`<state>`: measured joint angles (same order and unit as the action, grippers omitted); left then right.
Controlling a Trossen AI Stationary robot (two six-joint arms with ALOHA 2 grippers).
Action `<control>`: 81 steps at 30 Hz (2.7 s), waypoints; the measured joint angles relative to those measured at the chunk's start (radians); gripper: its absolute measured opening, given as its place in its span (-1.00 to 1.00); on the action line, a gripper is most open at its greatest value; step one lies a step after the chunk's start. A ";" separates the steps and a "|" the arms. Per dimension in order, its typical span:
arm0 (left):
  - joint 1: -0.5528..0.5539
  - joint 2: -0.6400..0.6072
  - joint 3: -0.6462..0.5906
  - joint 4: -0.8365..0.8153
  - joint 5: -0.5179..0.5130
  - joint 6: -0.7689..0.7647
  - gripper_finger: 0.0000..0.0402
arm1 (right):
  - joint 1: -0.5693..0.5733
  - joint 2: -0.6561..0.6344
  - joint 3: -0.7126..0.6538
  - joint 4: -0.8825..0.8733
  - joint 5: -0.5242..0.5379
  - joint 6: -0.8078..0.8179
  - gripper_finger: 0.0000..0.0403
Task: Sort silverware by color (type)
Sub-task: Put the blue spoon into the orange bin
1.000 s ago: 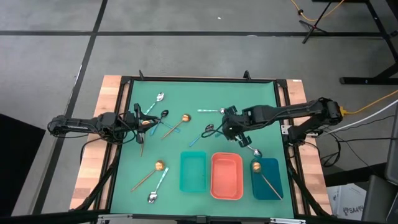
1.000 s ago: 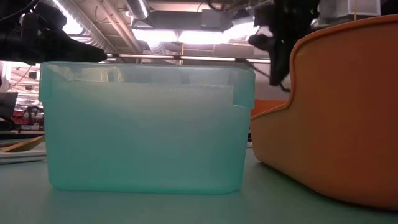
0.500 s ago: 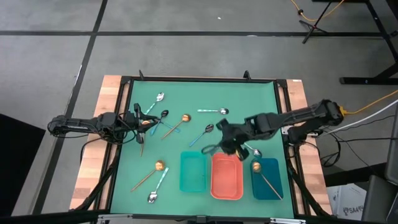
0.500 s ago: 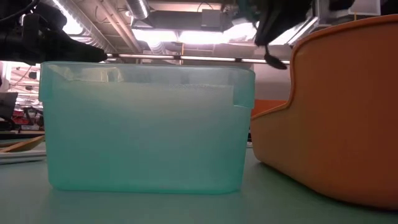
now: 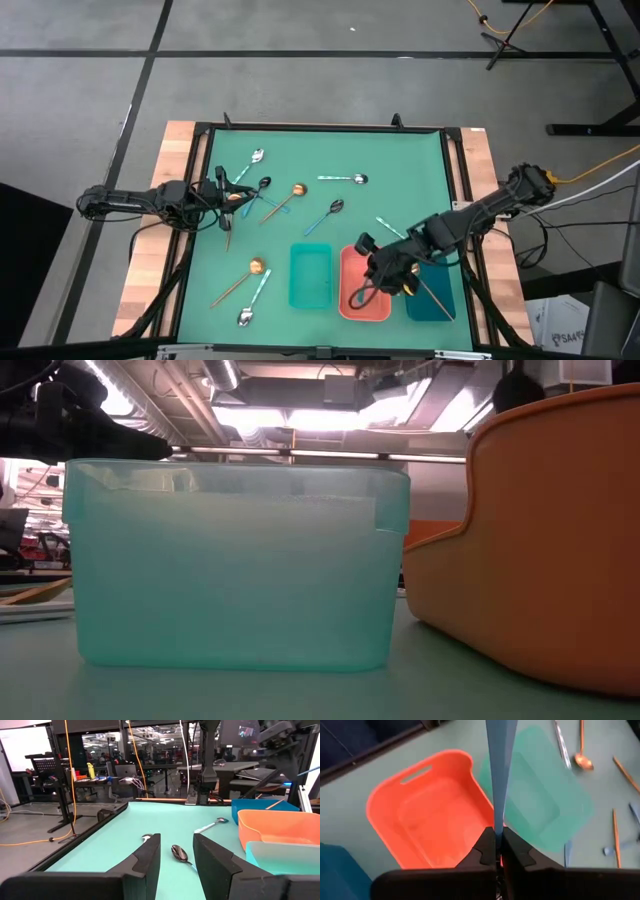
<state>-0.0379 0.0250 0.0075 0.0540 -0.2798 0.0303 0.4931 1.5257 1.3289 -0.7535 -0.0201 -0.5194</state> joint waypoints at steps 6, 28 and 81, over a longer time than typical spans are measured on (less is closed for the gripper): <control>0.000 0.000 0.000 0.000 0.000 0.000 -0.45 | 0.011 0.000 -0.023 0.035 -0.041 0.071 -0.99; 0.000 0.000 0.000 0.000 0.001 0.000 -0.45 | -0.002 0.000 -0.342 0.350 -0.078 0.089 -0.99; 0.000 0.000 0.000 0.000 0.001 0.000 -0.45 | -0.068 0.140 -0.424 0.474 -0.119 0.067 -0.98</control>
<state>-0.0378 0.0246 0.0075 0.0542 -0.2790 0.0299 0.4248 1.6653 0.9051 -0.2790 -0.1390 -0.4522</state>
